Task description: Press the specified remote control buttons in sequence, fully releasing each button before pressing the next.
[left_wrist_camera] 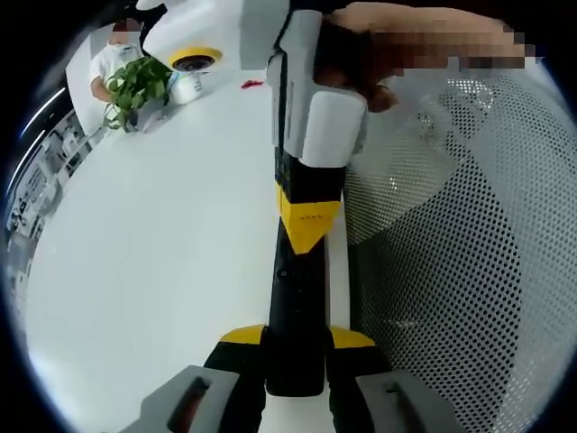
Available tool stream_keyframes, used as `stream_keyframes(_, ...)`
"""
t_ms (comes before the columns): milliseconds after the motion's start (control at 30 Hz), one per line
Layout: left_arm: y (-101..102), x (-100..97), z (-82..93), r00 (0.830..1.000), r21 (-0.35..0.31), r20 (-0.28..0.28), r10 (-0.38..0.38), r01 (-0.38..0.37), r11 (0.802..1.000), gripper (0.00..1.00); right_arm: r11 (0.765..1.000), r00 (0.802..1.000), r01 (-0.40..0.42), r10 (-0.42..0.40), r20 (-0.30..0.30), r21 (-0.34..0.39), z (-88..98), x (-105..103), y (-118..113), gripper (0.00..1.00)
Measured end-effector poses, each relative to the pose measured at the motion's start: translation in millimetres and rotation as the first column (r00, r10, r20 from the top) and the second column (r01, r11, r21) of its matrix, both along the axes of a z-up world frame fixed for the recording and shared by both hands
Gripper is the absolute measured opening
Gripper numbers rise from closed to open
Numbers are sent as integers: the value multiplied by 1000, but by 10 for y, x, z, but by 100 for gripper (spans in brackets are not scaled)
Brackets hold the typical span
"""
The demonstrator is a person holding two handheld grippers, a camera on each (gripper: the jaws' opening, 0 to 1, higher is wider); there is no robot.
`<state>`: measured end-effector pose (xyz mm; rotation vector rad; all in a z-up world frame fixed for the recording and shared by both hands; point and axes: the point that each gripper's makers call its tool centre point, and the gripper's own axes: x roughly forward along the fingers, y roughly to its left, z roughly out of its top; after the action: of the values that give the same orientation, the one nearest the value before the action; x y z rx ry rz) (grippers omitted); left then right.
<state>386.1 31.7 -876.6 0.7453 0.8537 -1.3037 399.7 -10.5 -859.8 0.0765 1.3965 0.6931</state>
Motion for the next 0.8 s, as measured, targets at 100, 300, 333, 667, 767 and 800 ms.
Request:
stream_keyframes(100, -2, -4, 0, 1000, -1, 2, -2, 2, 1000, 25, 999, 998, -24, 25, 59, -25, -5, 65, -12, 0)
stream_keyframes(300, -18, -9, 0, 1000, -7, 7, -4, 4, 1000, 25, 995, 983, -94, 100, 156, -43, -12, 118, 74, 0)
stream_keyframes(333, -21, -10, -2, 1000, -8, 7, -4, 4, 1000, 25, 992, 979, -115, 122, 165, -51, -22, 119, 82, 0)
stream_keyframes(667, -31, -13, 0, 1000, -7, 3, -10, 10, 1000, 25, 981, 963, -177, 189, 193, -77, -71, 105, 142, 0)
stream_keyframes(767, -31, -12, -3, 1000, -7, 2, -11, 11, 1000, 25, 980, 964, -183, 194, 181, -77, -88, 90, 146, 0)
stream_keyframes(800, -31, -11, -4, 1000, -7, 2, -11, 11, 1000, 25, 980, 964, -184, 195, 183, -77, -89, 91, 146, 0)
